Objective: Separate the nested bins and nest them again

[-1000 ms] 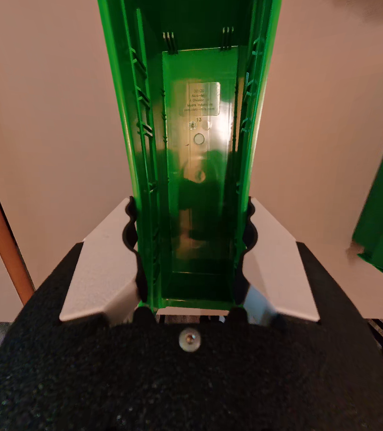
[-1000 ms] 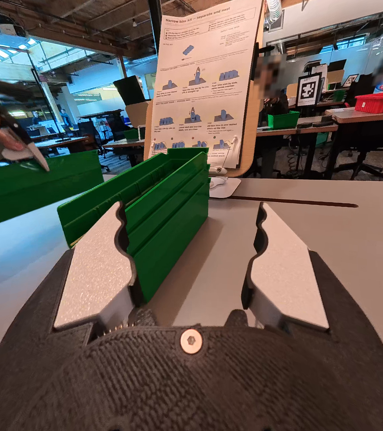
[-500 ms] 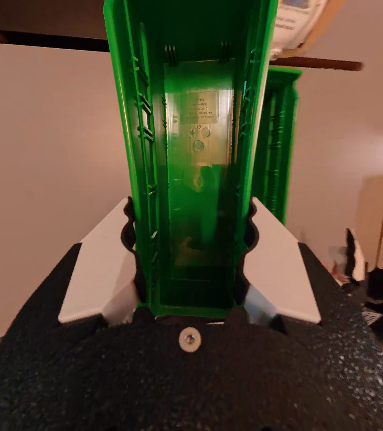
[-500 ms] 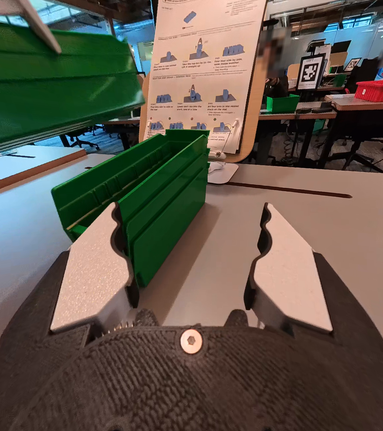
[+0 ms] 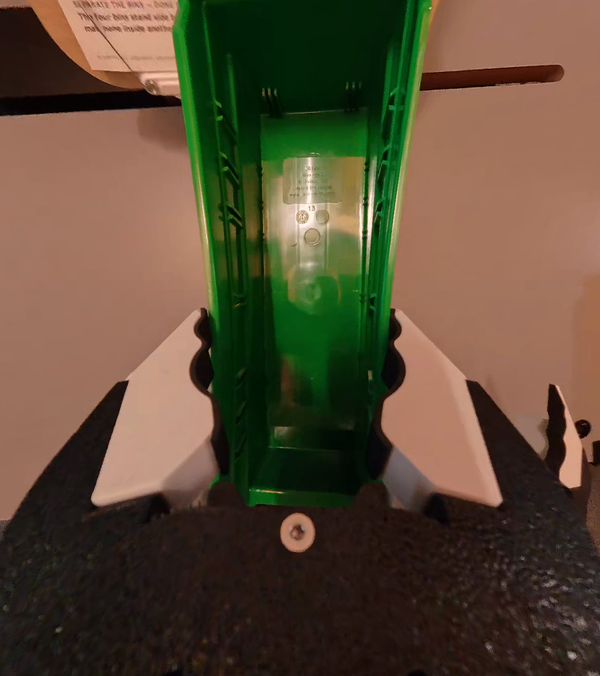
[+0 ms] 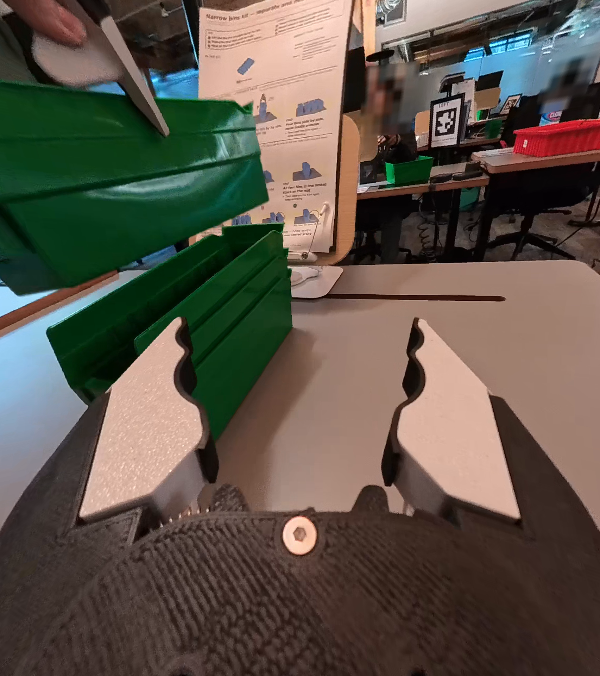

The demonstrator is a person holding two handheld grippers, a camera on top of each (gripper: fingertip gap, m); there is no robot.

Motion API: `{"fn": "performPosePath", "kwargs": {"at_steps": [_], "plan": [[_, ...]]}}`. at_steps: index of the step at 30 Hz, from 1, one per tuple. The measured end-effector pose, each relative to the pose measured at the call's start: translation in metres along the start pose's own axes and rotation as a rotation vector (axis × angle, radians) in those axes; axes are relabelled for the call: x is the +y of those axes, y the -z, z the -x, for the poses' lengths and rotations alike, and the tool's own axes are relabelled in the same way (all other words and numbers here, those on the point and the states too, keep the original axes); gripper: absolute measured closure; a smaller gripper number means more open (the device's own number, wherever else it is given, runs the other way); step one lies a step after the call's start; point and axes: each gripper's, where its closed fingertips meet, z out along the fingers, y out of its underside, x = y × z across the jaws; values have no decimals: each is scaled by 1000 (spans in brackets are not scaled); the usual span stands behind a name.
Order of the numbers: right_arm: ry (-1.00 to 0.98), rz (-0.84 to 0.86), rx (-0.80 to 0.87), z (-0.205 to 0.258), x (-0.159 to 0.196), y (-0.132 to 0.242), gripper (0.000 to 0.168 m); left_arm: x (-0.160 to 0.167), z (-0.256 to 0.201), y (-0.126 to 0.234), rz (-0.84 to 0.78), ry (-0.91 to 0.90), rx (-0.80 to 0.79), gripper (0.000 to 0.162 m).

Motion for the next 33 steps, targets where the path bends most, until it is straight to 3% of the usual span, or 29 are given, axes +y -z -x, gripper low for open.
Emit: {"fn": "performPosePath", "kwargs": {"at_steps": [4,9,28,33], "plan": [[-13,-12,-5,-3,-4,5,53,3,-11,-16,9,27,8,68],[10,-20,3,-4,-8,7,53,5,2,-30,-17,7,-110,68],[-19,-10,-31,3,-5,5,54,31,-1,-74,-21,23,-82,66],[-7,-10,-28,4,-5,6,54,25,-1,-78,-76,22,-90,67]]}}
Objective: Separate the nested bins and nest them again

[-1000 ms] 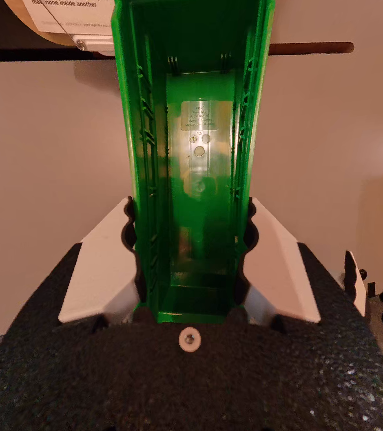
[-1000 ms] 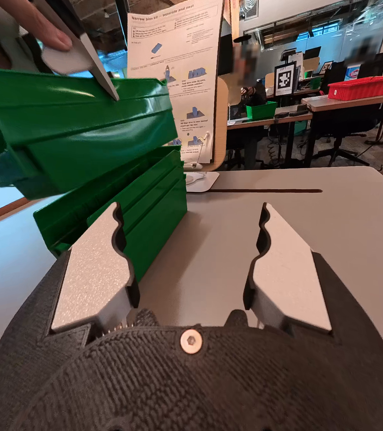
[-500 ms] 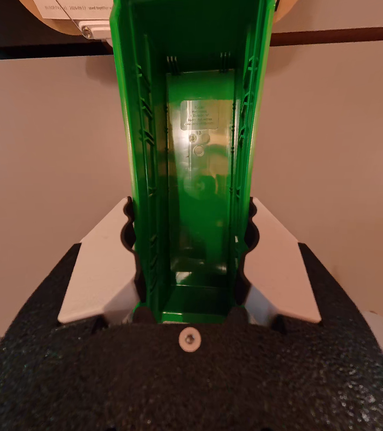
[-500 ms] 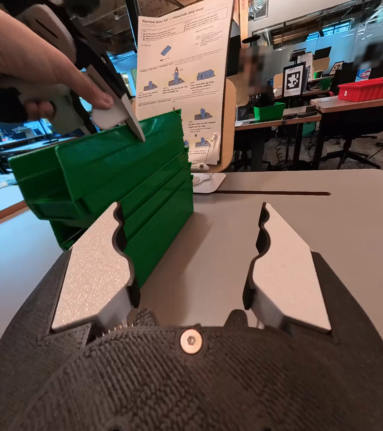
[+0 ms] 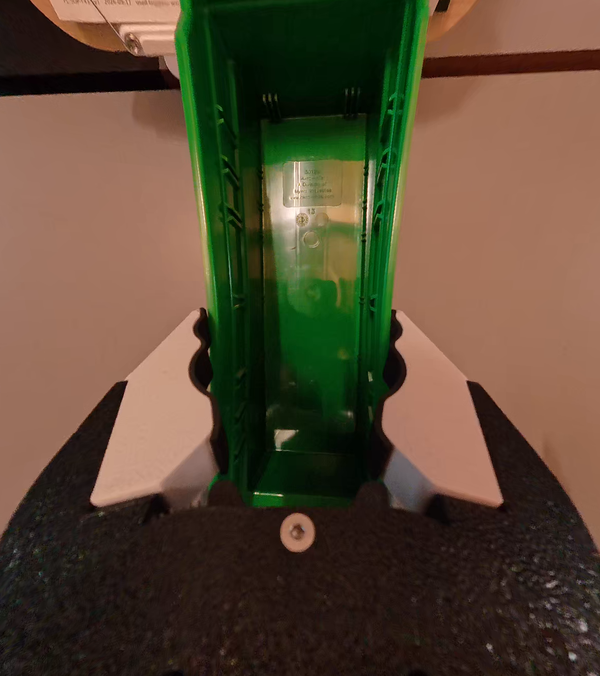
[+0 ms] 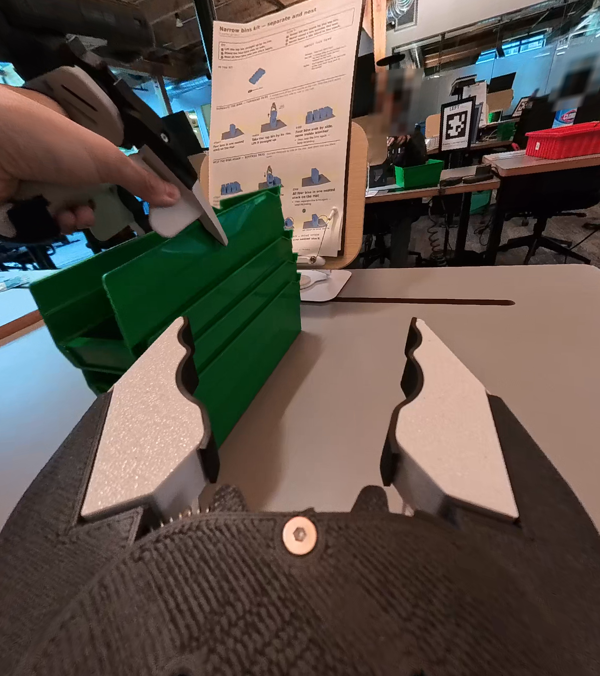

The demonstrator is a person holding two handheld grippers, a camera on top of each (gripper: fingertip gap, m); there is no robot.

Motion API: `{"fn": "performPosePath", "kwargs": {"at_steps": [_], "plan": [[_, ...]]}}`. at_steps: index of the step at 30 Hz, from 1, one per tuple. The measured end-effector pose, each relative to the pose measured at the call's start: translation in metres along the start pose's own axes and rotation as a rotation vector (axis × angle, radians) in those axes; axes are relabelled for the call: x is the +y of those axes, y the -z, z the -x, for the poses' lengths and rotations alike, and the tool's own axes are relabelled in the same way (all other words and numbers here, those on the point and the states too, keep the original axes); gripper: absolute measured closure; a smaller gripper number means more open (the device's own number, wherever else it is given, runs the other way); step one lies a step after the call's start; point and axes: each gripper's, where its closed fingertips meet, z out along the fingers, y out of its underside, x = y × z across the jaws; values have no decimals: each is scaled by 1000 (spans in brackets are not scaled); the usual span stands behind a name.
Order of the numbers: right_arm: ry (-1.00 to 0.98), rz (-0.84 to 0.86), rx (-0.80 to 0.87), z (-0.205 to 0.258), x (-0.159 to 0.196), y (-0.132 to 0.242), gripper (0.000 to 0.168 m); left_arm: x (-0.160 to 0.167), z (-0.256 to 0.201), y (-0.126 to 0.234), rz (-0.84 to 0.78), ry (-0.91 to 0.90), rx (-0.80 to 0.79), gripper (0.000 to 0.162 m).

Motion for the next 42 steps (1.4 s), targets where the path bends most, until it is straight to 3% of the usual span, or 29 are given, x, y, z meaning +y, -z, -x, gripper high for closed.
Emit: {"fn": "performPosePath", "kwargs": {"at_steps": [15,22,28,31,36,42], "plan": [[-1,38,-7,1,12,-6,54,5,-3,-16,-16,-19,-28,59],[5,53,-12,1,16,-7,54,6,-4,-20,0,-32,-29,44],[0,63,-8,-2,19,-8,53,-25,-16,14,-103,-117,43,43],[2,70,-8,-3,20,-9,53,-22,-22,34,-113,-187,135,43],[-2,72,-22,0,20,-9,53,-7,-1,60,-322,-181,330,45],[-34,87,-93,18,20,-9,53,41,84,56,-635,-58,441,53]]}}
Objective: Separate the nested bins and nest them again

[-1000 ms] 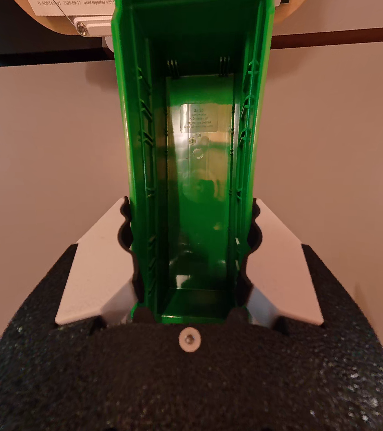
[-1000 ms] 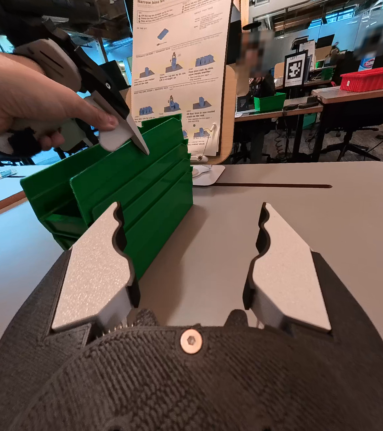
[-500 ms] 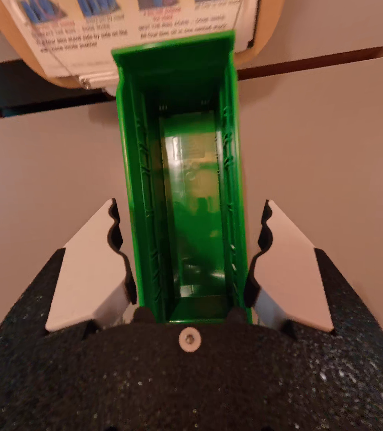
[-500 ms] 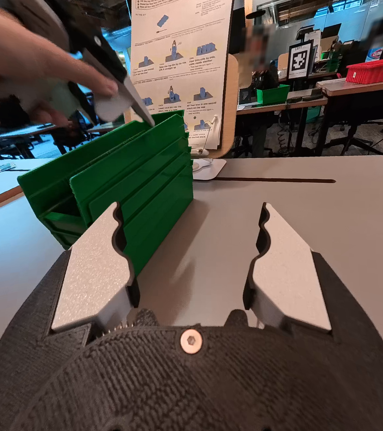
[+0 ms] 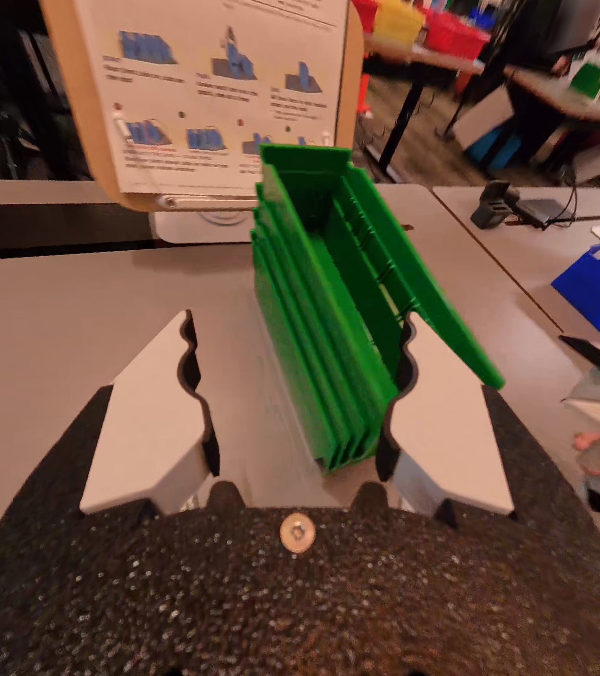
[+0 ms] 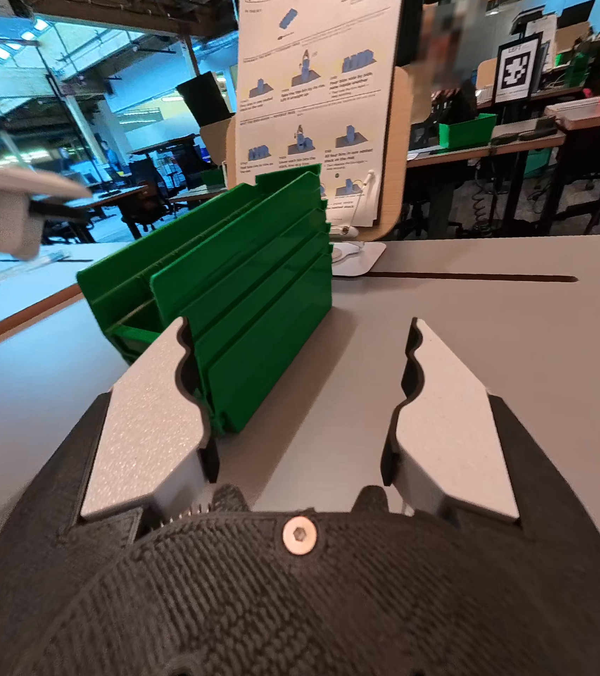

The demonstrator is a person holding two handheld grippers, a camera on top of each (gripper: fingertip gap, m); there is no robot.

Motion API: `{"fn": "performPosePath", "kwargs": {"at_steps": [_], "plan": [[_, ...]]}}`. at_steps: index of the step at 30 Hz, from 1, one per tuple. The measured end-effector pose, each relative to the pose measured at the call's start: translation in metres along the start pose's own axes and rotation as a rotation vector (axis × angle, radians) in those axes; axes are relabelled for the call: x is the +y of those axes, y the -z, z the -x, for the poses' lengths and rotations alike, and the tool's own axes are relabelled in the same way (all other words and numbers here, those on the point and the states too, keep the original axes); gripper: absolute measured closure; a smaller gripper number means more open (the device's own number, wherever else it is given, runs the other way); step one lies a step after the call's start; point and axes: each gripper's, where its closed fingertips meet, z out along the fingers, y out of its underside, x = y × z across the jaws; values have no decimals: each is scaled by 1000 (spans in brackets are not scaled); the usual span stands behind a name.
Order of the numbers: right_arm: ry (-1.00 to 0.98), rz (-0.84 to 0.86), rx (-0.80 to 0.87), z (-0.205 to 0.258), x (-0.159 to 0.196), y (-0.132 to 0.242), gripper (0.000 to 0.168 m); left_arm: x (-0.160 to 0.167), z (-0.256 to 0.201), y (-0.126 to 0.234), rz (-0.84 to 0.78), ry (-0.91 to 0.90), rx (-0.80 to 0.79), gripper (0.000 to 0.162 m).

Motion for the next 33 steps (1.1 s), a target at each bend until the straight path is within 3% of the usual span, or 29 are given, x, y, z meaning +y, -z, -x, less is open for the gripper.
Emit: {"fn": "performPosePath", "kwargs": {"at_steps": [4,7,13,20,25,33], "plan": [[-20,29,-56,21,5,-5,52,52,66,29,-113,-61,-128,56],[-79,126,-107,32,22,-12,51,85,107,46,-207,-160,-280,68],[-134,134,-132,44,30,-19,51,120,106,48,-233,-231,-279,69],[-106,167,-125,57,27,-16,45,129,91,26,-132,-228,-187,69],[-120,211,-52,60,28,-11,30,123,93,25,-79,-326,-189,68],[-71,313,-34,79,3,-33,29,111,89,38,-144,-245,-93,64]]}}
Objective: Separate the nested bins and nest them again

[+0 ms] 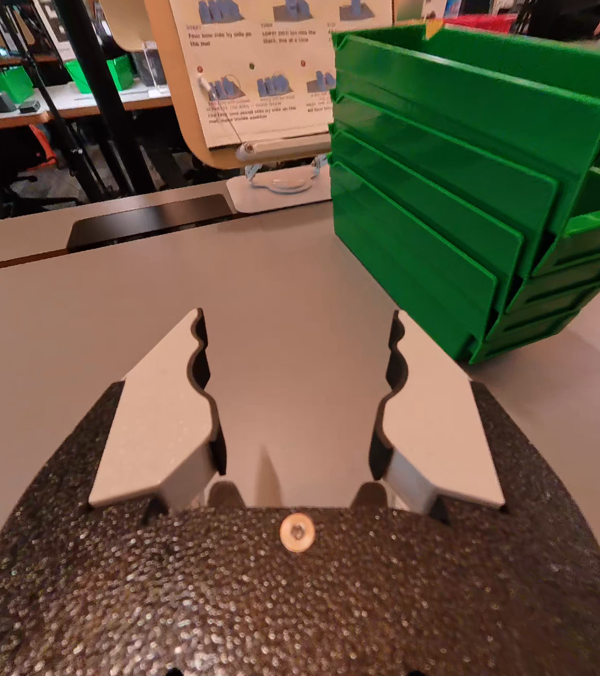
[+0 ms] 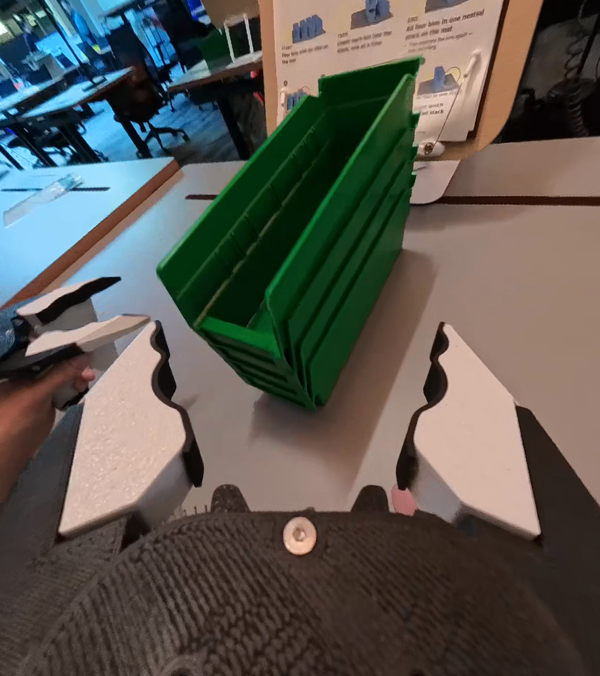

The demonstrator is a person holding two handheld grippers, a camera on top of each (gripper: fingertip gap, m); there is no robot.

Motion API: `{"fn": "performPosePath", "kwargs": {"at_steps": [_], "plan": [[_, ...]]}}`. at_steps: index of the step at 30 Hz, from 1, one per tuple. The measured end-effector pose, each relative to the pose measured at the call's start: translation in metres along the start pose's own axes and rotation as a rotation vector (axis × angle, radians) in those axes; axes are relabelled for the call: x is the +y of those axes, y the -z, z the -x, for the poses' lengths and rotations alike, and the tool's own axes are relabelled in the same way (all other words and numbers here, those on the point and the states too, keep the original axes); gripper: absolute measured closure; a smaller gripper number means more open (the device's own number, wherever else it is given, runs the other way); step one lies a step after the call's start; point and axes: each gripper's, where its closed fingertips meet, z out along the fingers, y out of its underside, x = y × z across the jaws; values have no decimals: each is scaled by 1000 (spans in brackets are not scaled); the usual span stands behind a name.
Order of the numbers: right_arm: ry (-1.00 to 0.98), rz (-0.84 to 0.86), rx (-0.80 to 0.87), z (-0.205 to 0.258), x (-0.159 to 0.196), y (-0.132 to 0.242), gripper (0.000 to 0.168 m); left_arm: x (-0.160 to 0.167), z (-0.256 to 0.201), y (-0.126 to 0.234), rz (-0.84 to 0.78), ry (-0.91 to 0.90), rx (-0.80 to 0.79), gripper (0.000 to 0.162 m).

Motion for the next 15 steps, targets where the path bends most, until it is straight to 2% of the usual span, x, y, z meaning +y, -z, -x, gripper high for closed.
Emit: {"fn": "performPosePath", "kwargs": {"at_steps": [3,6,10,12,15], "plan": [[66,12,101,-6,-41,-15,29,-2,0,1,-26,12,5,64],[77,92,100,3,-69,-42,30,3,1,0,-6,7,1,64],[90,206,128,14,-91,-82,33,3,2,-3,-9,28,13,64],[87,264,79,30,-98,-100,38,1,1,-3,-11,26,22,64],[59,308,170,21,-107,-121,38,0,4,-2,-9,-9,2,65]]}}
